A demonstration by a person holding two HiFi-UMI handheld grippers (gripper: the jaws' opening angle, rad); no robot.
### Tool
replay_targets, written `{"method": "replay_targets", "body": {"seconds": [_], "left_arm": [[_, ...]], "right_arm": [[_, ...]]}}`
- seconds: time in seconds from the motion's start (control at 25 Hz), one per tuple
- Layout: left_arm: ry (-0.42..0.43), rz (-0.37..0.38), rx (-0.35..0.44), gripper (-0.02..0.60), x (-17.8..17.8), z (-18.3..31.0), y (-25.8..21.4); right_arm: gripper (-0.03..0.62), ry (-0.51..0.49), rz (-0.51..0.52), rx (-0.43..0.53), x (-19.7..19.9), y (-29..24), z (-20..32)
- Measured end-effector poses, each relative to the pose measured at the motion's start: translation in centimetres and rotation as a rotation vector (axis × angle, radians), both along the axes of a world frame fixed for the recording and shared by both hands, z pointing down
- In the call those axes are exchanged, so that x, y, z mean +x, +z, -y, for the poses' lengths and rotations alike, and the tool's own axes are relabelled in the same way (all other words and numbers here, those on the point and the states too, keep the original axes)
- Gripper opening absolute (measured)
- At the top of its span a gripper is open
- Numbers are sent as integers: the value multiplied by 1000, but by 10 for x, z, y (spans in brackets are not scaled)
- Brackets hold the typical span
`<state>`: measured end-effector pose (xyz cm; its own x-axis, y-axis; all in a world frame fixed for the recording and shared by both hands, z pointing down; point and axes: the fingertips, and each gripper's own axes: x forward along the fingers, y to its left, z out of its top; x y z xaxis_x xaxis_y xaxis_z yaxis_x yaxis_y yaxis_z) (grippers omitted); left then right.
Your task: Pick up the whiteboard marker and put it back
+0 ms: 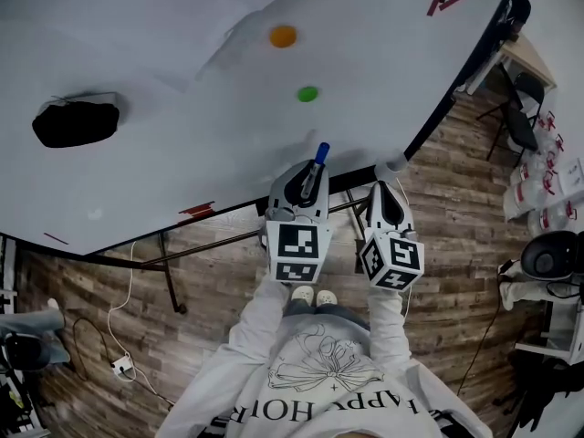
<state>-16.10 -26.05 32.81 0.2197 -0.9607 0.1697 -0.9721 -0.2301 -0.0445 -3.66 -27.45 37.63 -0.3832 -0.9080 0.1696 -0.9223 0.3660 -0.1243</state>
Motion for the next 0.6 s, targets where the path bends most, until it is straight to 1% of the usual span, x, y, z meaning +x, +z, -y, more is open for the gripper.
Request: {"method": "replay_targets", "body": {"seconds": [0.36, 0.6], "left_arm": [[11, -11, 30, 58, -10, -9, -4], [54, -11, 23, 58, -2, -9, 0]], "right_arm": [[3, 23, 1, 15, -8, -3, -10], [3, 59, 3, 13, -4, 1, -17]]}}
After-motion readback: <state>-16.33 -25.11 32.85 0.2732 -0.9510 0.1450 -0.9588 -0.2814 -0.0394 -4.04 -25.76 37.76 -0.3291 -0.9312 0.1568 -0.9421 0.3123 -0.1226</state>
